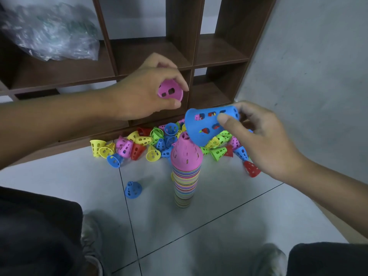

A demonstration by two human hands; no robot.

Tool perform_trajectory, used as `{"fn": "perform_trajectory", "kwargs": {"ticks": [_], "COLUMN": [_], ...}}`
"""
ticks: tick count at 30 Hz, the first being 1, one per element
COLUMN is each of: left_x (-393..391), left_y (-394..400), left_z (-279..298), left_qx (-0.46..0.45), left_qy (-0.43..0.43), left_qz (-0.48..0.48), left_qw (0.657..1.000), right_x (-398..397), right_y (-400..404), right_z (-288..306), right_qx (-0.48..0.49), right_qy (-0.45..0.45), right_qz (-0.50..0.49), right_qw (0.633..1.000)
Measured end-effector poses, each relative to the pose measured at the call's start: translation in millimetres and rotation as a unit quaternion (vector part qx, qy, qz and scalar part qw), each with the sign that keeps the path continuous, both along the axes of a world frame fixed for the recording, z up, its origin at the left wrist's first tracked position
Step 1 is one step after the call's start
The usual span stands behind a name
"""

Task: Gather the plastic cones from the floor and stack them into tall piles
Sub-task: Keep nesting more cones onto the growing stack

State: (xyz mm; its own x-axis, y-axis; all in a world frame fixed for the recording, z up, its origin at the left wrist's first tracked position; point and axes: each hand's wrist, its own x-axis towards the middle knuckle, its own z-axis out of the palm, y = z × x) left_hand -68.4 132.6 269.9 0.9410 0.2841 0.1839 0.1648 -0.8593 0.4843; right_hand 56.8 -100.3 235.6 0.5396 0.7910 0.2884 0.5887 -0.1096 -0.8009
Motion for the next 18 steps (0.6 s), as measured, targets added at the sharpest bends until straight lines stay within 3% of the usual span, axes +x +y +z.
{"fn": "perform_trajectory", "kwargs": {"ticks": [5, 13, 18], "left_x": [-6, -21, -27], "left_y": [5, 16, 14], "left_z": [3, 5, 8], "left_qx": [-0.012, -0.047, -0.057], "left_qy": [-0.011, 0.000, -0.007], "left_qz": [0.029, 0.037, 0.025], "left_qw": [0.999, 0.998, 0.998], "right_x": [-4, -7, -10], "right_y": [19, 39, 40], "right_z": [8, 5, -8], "right_qx": [-0.082, -0.204, -0.226], "right_qy": [-0.189, -0.277, -0.255], "right_qz": [0.049, 0.111, 0.137], "right_qw": [0.977, 0.932, 0.930]}}
